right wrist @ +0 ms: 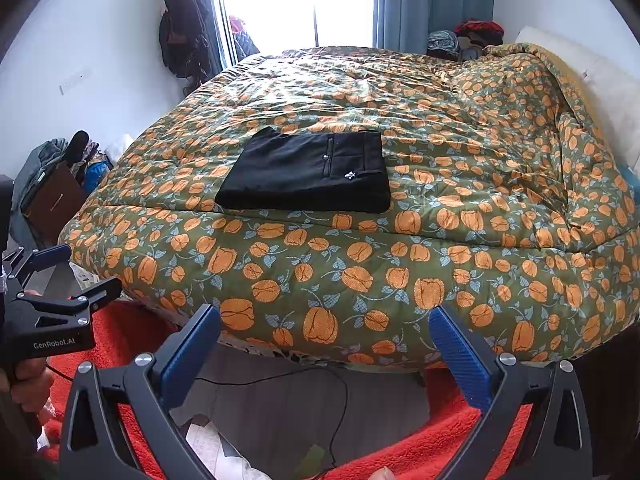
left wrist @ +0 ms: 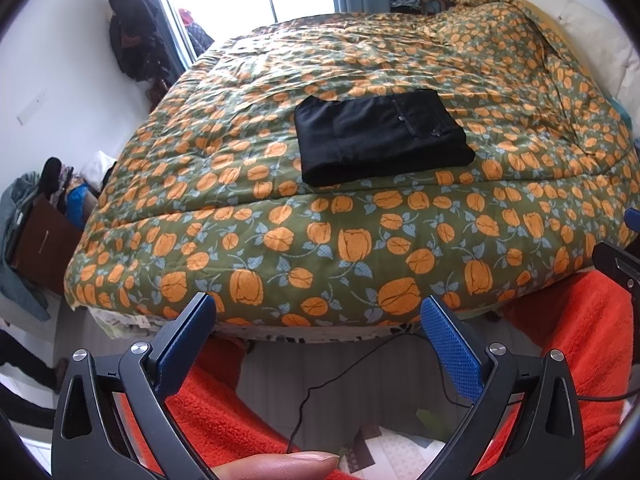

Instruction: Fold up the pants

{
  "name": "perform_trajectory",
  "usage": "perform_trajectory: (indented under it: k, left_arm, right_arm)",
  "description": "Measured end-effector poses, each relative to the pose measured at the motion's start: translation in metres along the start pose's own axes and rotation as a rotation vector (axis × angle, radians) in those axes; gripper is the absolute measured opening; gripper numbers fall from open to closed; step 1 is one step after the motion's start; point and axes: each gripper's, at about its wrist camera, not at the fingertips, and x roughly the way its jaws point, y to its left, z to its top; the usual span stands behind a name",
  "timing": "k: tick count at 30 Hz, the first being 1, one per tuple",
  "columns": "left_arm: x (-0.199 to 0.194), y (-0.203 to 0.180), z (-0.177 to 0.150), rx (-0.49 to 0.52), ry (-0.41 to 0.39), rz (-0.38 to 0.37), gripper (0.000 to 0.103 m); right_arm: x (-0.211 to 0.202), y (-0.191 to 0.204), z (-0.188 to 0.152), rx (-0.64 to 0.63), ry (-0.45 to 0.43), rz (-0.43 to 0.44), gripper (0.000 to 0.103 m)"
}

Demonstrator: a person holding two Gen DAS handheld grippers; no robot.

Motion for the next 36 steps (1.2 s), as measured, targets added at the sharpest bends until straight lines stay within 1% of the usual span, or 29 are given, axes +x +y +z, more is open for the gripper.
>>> perform_trajectory:
  k: [2, 5, 7, 9, 11, 15, 20, 23, 33, 36]
  left_arm:
    - [0.000, -0.001, 0.001, 0.001, 0.000, 0.000, 0.102]
    - [0.005, -0.005, 0.001, 0.010, 0.024, -0.003, 0.102]
    - [0.007, -0.007, 0.001, 0.013, 0.039, -0.013, 0.102]
    - [0.008, -0.007, 0.000, 0.009, 0.056, -0.034, 0.102]
    - [0.010, -0.006, -0.002, 0.006, 0.061, -0.037, 0.102]
    - [0.012, 0.001, -0.001, -0.016, 0.072, -0.033, 0.102]
    - [0.003, 0.012, 0.008, -0.041, 0.044, -0.020, 0.102]
    - [0.001, 0.014, 0.010, -0.048, 0.040, -0.012, 0.102]
    - [0.006, 0.008, 0.009, -0.033, 0.062, -0.016, 0.102]
    - [0.007, 0.007, 0.008, -0.035, 0.064, -0.030, 0.102]
  right_arm:
    - [0.000, -0.001, 0.000, 0.000, 0.001, 0.000, 0.103]
    - [0.001, -0.002, 0.000, 0.001, 0.005, 0.002, 0.103]
    - [0.004, -0.003, -0.001, 0.008, 0.019, 0.003, 0.103]
    - [0.010, -0.005, -0.001, 0.023, 0.052, 0.003, 0.103]
    - [0.013, -0.005, 0.000, 0.026, 0.073, 0.010, 0.103]
    - [0.012, 0.001, 0.003, 0.020, 0.063, 0.006, 0.103]
    - [0.013, 0.010, 0.010, 0.011, 0.050, 0.019, 0.103]
    - [0.015, 0.014, 0.012, -0.001, 0.054, 0.027, 0.103]
    - [0.012, 0.010, 0.012, 0.011, 0.042, 0.026, 0.103]
    - [0.012, 0.008, 0.011, 0.018, 0.044, 0.022, 0.103]
